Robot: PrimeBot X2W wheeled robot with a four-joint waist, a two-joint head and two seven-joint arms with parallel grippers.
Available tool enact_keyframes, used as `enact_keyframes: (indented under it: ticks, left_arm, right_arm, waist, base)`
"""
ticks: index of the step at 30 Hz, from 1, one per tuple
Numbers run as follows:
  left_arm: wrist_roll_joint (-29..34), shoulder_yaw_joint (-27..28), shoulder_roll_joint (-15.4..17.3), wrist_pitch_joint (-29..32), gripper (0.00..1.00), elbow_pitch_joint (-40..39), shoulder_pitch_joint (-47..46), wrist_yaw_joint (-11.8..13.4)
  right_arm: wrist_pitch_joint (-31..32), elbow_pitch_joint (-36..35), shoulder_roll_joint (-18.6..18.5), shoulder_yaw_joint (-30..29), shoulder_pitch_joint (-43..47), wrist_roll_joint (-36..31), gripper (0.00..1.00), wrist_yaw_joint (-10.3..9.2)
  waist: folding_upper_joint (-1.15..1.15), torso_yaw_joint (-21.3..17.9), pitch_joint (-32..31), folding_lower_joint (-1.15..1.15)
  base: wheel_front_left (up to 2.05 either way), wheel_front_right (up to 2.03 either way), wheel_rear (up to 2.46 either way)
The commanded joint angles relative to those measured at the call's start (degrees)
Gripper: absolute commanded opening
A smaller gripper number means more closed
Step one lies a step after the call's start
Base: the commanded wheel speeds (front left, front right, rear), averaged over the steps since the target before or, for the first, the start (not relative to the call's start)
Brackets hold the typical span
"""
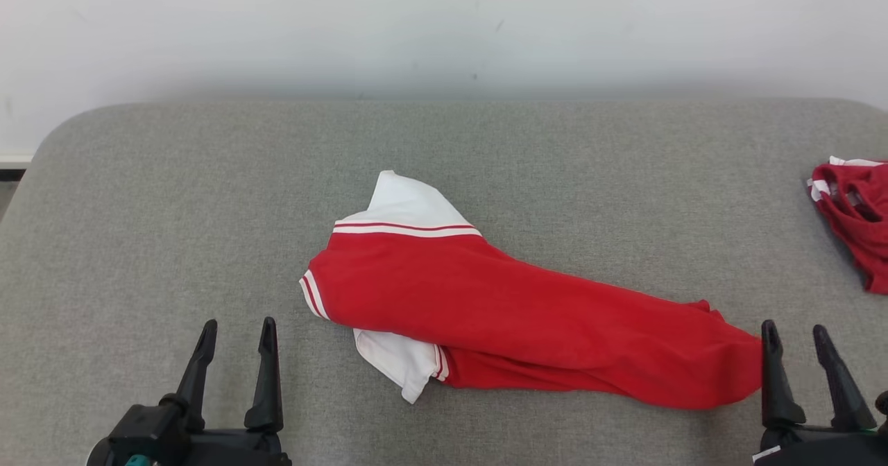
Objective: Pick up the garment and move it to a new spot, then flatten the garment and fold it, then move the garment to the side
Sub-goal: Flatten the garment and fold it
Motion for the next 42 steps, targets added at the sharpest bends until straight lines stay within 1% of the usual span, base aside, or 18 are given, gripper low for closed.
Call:
enact_keyframes:
  ticks: [1, 5, 13, 17, 20, 25, 29, 31, 38, 42]
  left_arm:
    - [0.6, 0.4, 0.0, 0.0, 1.0, -0.3, 0.8, -0.2]
    - [0.7, 1.0, 0.0, 0.0, 1.0, -0.7, 1.3, -0.2]
    - [1.3, 2.6, 0.0, 0.0, 1.0, -1.7, 2.5, -0.4]
    - [1.6, 2.7, 0.0, 0.0, 1.0, -2.3, 2.8, 0.1]
    - [2.6, 2.5, 0.3, 0.0, 1.0, -1.8, 1.3, -0.5]
    - [4.2, 1.4, 2.9, 0.0, 1.0, -0.6, -5.2, -2.0]
    - [3.8, 0.2, 6.1, 0.6, 1.0, 2.7, -13.9, -3.0]
    - [2.9, -0.3, 7.6, 1.8, 1.0, 4.6, -18.3, -3.4]
    - [-0.8, -3.2, 12.9, 7.7, 1.0, 11.2, -32.6, -3.8]
    - [-3.6, -6.3, 16.0, 11.0, 1.0, 15.3, -39.2, -3.8]
  right_arm:
    - [0.0, -1.2, 0.9, -0.7, 1.1, -1.0, 1.0, -0.15]
    - [0.8, -2.3, 1.2, -1.6, 1.9, -2.1, 1.0, -0.15]
    - [1.0, -4.4, 2.9, -1.5, 3.4, -4.0, 1.0, -0.15]
    - [1.0, -5.1, 3.3, -1.2, 3.6, -4.7, 1.0, -0.15]
    - [1.1, -5.1, 3.4, -0.8, 3.3, -4.8, 1.0, -0.15]
    - [0.9, -4.4, 3.2, 0.0, 1.7, -4.6, 1.0, -0.15]
    - [0.7, -3.3, 3.2, 0.8, 0.1, -4.2, 1.0, -0.15]
    - [0.6, -2.8, 3.4, 1.4, -0.9, -4.0, 1.0, -0.15]
    - [0.0, -0.6, 3.9, 2.6, -4.6, -3.0, 1.0, -0.15]
    - [-0.2, 0.6, 4.2, 3.0, -6.4, -2.4, 1.0, -0.15]
  waist:
    - [0.0, -0.5, -0.7, 0.01]
    - [0.0, -0.7, -0.8, 0.01]
    - [0.0, -1.5, -0.9, 0.01]
    - [0.0, -1.8, -0.9, 0.01]
    - [0.0, -2.1, -0.6, 0.01]
    - [0.0, -2.9, 0.8, 0.01]
    - [0.0, -4.4, 2.3, 0.01]
    - [0.0, -5.7, 3.4, 0.01]
    - [0.0, -10.7, 8.2, 0.01]
    - [0.0, -13.6, 11.1, 0.01]
  base:
    - [0.0, 0.0, 0.0]
    - [0.0, 0.0, 0.0]
    - [0.0, 0.0, 0.0]
    - [0.0, 0.0, 0.0]
    - [0.0, 0.0, 0.0]
    - [0.0, 0.0, 0.0]
    - [0.0, 0.0, 0.0]
    - [0.0, 0.0, 0.0]
    - [0.0, 0.0, 0.0]
    - [0.0, 0.0, 0.0]
